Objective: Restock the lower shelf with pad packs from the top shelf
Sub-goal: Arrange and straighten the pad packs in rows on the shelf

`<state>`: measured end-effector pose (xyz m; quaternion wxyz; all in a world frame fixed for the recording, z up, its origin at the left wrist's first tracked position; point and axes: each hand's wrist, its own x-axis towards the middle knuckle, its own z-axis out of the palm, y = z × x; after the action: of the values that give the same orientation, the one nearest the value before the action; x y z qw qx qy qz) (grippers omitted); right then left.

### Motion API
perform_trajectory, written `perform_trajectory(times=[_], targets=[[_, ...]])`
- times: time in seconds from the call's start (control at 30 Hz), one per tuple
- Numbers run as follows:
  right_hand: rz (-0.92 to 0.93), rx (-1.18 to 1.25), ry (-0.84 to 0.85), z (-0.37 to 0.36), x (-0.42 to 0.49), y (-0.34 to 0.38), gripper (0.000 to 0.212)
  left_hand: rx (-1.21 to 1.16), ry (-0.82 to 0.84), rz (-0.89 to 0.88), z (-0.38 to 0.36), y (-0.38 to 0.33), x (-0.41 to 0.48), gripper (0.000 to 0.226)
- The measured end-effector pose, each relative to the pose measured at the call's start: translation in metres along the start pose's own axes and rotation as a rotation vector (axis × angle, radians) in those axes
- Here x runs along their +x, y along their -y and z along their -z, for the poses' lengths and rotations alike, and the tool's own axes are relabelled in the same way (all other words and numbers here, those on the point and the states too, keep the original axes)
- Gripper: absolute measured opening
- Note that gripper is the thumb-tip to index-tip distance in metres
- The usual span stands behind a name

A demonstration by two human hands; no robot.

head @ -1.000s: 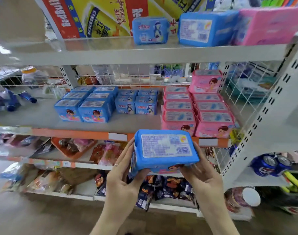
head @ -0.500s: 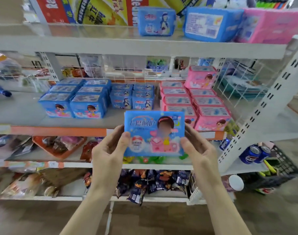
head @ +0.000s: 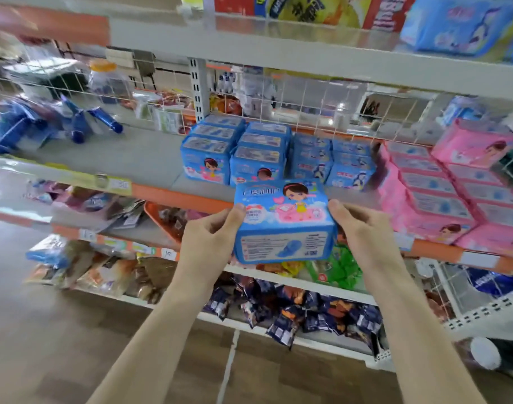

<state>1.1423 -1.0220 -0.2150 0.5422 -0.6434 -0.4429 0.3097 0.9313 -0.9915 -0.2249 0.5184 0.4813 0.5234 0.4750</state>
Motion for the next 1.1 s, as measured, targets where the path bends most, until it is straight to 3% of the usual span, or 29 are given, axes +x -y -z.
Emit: perform_trajectory(times=[0.37, 0.6, 1.1], targets=[[-0.022, 0.013, 0.049, -0.076, 0.000, 0.011, 0.020, -0.029, -0.007, -0.029, 0.062, 0.013, 0.038, 0.018], [-0.085, -0.007, 0.057, -0.056, -0.001, -0.006, 0.022, -0.122, 0.008, 0.003, 0.041, 0.026, 0.046, 0.008], [-0.137, 0.113, 0.088, 0.001, 0.053, -0.010, 0.020, -0.080, -0.036, -0.019, -0.040, 0.023, 0.064, 0.017]])
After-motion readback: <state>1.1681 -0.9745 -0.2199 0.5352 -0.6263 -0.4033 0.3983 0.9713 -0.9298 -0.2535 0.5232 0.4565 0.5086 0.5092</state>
